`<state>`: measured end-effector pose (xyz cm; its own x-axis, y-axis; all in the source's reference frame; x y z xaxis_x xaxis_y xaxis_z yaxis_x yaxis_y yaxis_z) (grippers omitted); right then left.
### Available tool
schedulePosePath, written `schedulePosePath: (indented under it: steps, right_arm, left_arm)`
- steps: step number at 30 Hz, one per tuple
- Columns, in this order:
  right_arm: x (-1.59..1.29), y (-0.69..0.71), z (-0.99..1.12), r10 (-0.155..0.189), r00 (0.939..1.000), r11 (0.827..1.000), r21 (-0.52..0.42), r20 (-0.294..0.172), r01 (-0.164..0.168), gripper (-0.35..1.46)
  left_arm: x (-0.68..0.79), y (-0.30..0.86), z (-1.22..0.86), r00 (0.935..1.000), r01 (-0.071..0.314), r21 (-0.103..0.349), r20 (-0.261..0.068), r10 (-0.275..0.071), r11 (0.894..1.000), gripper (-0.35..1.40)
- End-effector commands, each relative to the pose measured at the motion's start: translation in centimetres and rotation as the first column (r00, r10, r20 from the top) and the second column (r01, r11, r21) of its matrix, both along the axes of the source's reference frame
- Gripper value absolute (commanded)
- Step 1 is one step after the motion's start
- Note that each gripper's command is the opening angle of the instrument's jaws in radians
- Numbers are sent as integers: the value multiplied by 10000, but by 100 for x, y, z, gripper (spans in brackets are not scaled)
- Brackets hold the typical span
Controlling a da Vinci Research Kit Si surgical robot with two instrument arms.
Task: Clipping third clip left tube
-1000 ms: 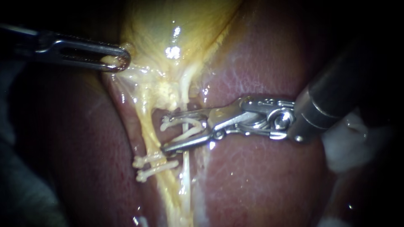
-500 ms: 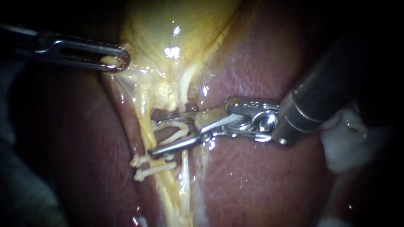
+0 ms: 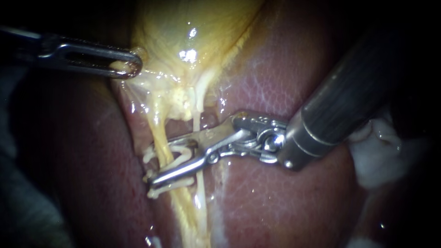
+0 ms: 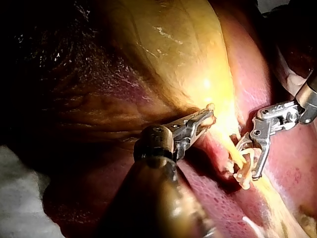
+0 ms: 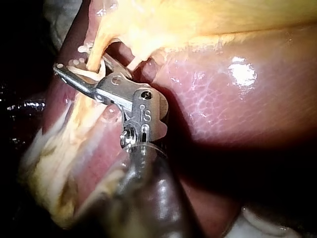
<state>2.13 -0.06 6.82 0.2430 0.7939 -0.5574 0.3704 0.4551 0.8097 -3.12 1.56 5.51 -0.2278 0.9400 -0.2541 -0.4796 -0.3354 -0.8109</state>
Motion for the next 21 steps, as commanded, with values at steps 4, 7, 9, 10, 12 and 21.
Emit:
schedulePosePath:
  steps: [4,7,9,10,12,21]
  right_arm:
    - [8,1,0,146,9995,9996,234,-267,-140,46]
    - [11,2,-1,273,9989,9990,369,-388,-259,46]
    - [13,3,-1,324,9987,9988,385,-393,-309,46]
    - [13,3,-1,334,9987,9985,452,-391,-316,46]
    - [14,4,-2,380,9985,9983,467,-397,-362,46]
    - [14,8,-6,447,9978,9976,554,-499,-420,46]
  left_arm:
    - [0,0,0,10000,2,-1,-5,-2,10000,-35]
    - [0,0,0,10000,2,-1,-6,-2,10000,-35]
    - [0,0,0,10000,3,-1,-6,-3,10000,-35]
    - [0,0,0,10000,3,-1,-6,-3,10000,-35]
    - [-1,0,0,10000,3,-1,-6,-3,10000,-35]
    - [-1,0,0,10000,4,-1,-7,-4,10000,-35]
